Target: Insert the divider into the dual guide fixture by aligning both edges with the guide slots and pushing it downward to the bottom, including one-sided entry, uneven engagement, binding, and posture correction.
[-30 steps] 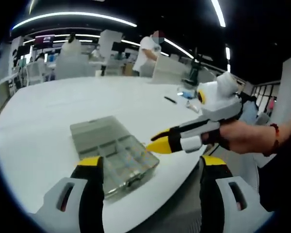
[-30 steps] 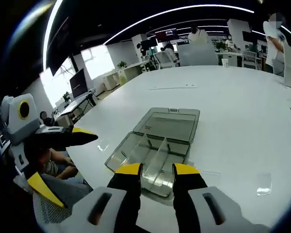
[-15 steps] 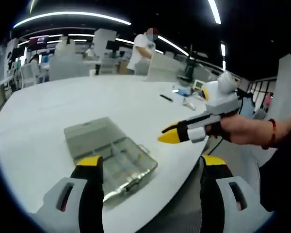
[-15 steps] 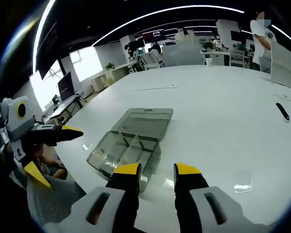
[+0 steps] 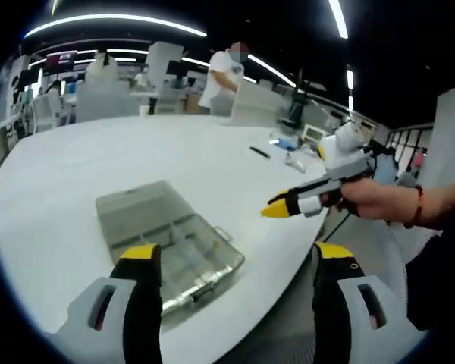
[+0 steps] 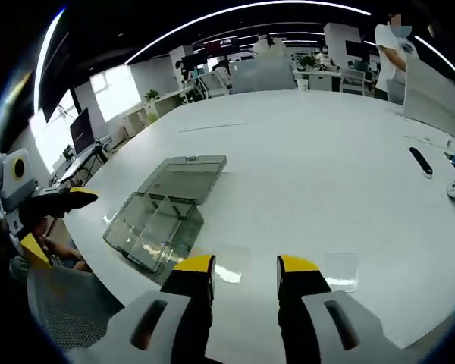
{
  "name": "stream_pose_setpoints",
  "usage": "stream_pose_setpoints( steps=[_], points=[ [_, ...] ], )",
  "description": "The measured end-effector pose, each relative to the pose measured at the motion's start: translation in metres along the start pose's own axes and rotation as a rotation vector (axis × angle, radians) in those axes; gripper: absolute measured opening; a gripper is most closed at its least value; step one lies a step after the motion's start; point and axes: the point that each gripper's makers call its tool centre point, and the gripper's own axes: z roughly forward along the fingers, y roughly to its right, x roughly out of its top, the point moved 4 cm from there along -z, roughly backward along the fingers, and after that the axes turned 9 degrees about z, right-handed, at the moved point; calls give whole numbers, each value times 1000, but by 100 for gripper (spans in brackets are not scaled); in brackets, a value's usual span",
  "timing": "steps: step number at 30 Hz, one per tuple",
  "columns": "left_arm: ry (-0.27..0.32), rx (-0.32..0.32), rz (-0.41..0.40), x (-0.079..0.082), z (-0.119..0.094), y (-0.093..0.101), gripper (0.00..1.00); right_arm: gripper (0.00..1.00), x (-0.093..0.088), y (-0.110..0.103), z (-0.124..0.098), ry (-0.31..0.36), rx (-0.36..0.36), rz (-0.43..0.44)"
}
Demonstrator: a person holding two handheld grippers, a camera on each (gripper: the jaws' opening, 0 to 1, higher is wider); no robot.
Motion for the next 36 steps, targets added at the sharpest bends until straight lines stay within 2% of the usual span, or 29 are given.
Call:
stream_pose_setpoints(
  steps=[5,10,17,30,36],
  points=[
    [-8,-6,-8,-2,3,1,81,30,-7,19,0,-39,-46,1],
    [-3,0,-11,-1,5,2,81,31,-9,39,0,-49,-91,3],
    [-5,-17,-19,-4,8,6,80,31,-11,60,4,-92,-149,-47],
    [-20,-27,-24,-6,12,11,80,34,-14,90,12,-124,-210,-49],
    [-27,-30,-26,-5,13,13,80,34,-16,94,19,-142,-203,-49]
  ],
)
